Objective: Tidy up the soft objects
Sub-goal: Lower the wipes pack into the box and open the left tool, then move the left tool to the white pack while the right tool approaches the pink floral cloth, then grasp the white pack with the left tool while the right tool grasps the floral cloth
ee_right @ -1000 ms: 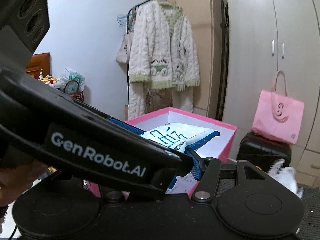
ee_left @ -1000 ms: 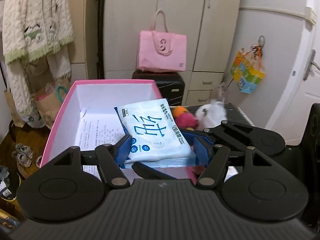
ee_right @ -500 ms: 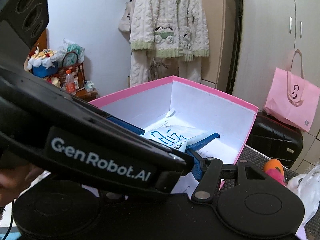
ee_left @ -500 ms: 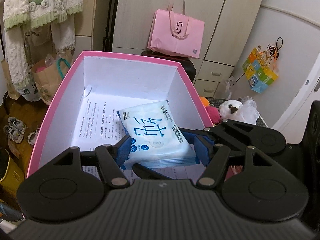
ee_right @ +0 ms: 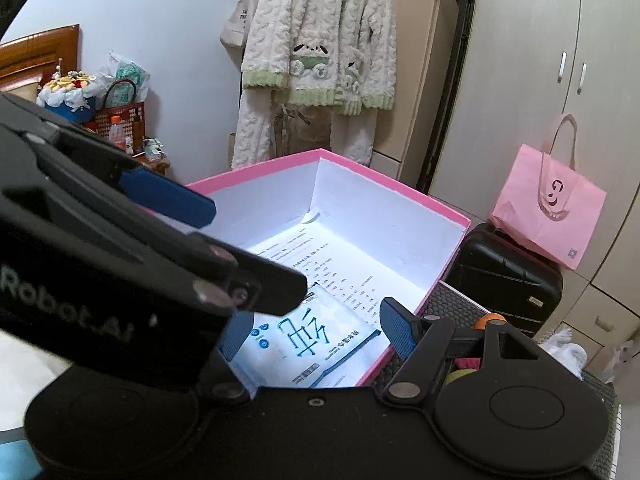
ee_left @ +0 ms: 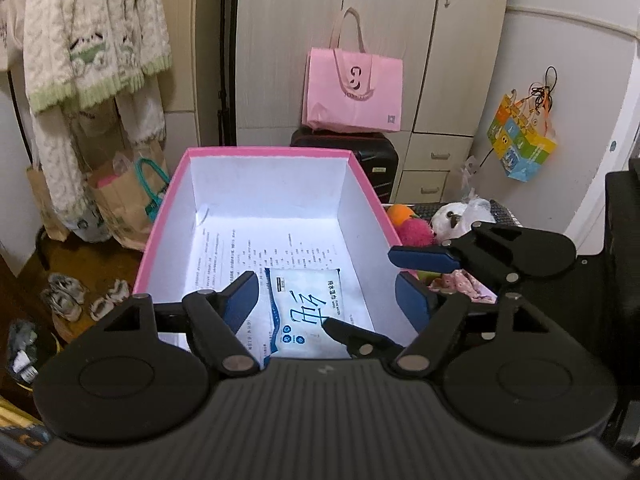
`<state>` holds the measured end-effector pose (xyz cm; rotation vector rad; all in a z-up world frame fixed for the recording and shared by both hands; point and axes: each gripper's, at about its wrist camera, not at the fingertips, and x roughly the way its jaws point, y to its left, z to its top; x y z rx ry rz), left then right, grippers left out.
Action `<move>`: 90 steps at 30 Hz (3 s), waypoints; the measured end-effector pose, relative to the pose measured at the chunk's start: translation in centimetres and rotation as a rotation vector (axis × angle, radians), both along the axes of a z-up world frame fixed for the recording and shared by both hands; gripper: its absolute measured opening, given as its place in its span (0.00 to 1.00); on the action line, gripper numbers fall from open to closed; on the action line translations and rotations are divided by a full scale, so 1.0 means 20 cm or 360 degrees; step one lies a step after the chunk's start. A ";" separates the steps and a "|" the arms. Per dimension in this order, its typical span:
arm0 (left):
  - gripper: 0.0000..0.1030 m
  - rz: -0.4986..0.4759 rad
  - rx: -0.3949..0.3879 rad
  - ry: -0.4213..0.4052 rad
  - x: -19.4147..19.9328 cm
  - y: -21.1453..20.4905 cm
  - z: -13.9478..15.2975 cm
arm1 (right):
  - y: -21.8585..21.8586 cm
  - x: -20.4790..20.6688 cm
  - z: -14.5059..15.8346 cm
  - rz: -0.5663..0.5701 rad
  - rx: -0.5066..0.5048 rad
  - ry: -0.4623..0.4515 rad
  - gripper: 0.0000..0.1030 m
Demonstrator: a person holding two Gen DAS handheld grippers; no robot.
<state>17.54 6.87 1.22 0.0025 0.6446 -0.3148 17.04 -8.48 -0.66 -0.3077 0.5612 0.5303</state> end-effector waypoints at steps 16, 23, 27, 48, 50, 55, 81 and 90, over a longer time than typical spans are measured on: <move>0.76 -0.0243 -0.0036 -0.0026 -0.29 -0.09 0.16 | -0.28 -0.32 0.22 0.0042 0.0031 -0.0107 0.73; 0.76 -0.0344 -0.0028 0.0024 -0.34 -0.20 0.15 | -0.62 -0.40 0.23 -0.0082 0.0099 -0.0051 0.73; 0.76 -0.0408 -0.0009 0.0052 -0.34 -0.29 0.11 | -0.81 -0.42 0.21 -0.0171 0.0156 -0.0033 0.73; 0.76 -0.0312 0.0114 0.0166 -0.24 -0.79 -0.38 | -1.05 -0.17 -0.05 -0.0119 0.0417 0.0243 0.73; 0.76 -0.0249 0.0062 0.0160 -0.23 -0.81 -0.43 | -1.01 -0.10 -0.09 -0.0058 0.0451 0.0318 0.73; 0.76 -0.0099 0.0060 0.0102 -0.22 -0.87 -0.55 | -0.92 0.06 -0.20 0.0011 0.0474 0.0495 0.73; 0.79 0.0068 0.0146 0.0026 -0.10 -0.97 -0.67 | -0.76 0.29 -0.33 0.0118 0.0212 0.0484 0.28; 0.77 -0.0007 0.0049 0.0051 -0.17 -0.88 -0.65 | -0.81 0.18 -0.30 0.0161 0.0351 0.0481 0.20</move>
